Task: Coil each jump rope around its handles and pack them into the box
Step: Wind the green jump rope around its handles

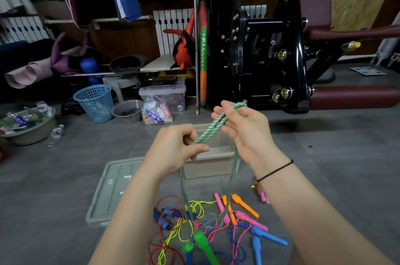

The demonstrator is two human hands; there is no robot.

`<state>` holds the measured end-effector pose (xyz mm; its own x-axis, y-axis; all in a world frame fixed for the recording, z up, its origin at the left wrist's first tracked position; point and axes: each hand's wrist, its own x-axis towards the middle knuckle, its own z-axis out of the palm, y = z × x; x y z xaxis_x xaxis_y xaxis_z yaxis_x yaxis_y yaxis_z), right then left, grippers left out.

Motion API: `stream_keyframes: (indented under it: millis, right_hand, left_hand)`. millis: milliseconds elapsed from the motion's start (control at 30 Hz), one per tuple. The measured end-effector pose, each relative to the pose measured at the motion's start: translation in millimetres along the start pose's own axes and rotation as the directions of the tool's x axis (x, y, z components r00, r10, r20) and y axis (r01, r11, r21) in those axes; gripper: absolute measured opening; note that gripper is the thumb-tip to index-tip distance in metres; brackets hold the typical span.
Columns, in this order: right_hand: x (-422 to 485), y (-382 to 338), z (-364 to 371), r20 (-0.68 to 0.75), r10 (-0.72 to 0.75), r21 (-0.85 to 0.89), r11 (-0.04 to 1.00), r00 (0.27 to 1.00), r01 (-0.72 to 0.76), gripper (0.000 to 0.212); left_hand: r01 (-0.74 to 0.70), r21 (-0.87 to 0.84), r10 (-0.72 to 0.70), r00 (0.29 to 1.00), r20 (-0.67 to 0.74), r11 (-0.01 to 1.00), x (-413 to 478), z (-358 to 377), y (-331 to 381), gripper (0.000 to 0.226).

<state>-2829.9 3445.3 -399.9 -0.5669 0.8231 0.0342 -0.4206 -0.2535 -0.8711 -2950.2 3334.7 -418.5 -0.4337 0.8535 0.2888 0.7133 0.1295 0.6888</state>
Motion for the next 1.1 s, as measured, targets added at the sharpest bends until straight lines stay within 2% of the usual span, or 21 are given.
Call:
stream_keyframes:
  millis: [100,167,233,333,433,533,600,667,733,800,867,933,1000,1100]
  right_hand:
    - [12,-2,-16,-0.106,0.087,0.066,0.995,0.991,-0.080,0.017]
    - [21,-5,-27,-0.151,0.119,0.085,0.991,0.981,-0.107,0.014]
    - [29,-7,-36,-0.180,0.149,0.097,0.986,0.972,-0.133,0.011]
    - [42,-7,-45,-0.223,0.207,0.092,0.977,0.953,-0.191,0.011]
    - [55,-4,-49,-0.250,0.205,0.057,0.979,0.946,-0.197,0.013]
    - [66,7,-52,-0.255,0.248,0.018,0.968,0.935,-0.252,0.021]
    - [69,17,-54,-0.211,0.355,-0.053,0.926,0.911,-0.373,0.044]
    - [71,29,-61,-0.117,0.484,-0.151,0.854,0.867,-0.497,0.072]
    - [67,36,-61,0.013,0.585,-0.251,0.787,0.811,-0.563,0.082]
    - [58,41,-53,0.155,0.637,-0.342,0.751,0.755,-0.564,0.083]
    - [47,45,-40,0.289,0.655,-0.399,0.745,0.698,-0.534,0.083]
    - [36,47,-27,0.390,0.648,-0.425,0.757,0.655,-0.496,0.080]
    - [28,51,-19,0.461,0.611,-0.454,0.785,0.644,-0.421,0.072]
    - [21,60,-19,0.506,0.533,-0.466,0.831,0.678,-0.305,0.065]
  left_hand:
    - [0.107,-0.006,-0.104,0.976,0.191,0.994,-2,0,-9,0.030]
    - [0.199,-0.114,-0.155,0.938,0.310,0.973,-4,0,-14,0.033]
    - [0.283,-0.191,-0.178,0.884,0.433,0.940,-7,-2,-16,0.027]
    - [0.372,-0.164,-0.200,0.762,0.616,0.914,-15,-9,-14,0.018]
    - [0.427,-0.173,-0.157,0.633,0.758,0.887,-22,-17,-24,0.022]
    - [0.440,-0.254,-0.058,0.582,0.811,0.861,-28,-20,-26,0.018]
    - [0.410,-0.324,0.002,0.618,0.786,0.852,-30,-17,-21,0.034]
    - [0.391,-0.465,0.040,0.730,0.682,0.794,-29,-11,-16,0.037]
    - [0.417,-0.637,-0.048,0.857,0.512,0.649,-23,-5,-9,0.032]
    - [0.395,-0.785,-0.187,0.919,0.348,0.478,-13,0,-7,0.023]
    - [0.340,-0.858,-0.282,0.929,0.241,0.386,-2,5,-10,0.017]
    - [0.309,-0.883,-0.340,0.922,0.187,0.352,4,10,-13,0.016]
    - [0.296,-0.893,-0.364,0.917,0.165,0.340,8,13,-14,0.016]
    - [0.278,-0.888,-0.346,0.927,0.147,0.366,12,13,-13,0.021]
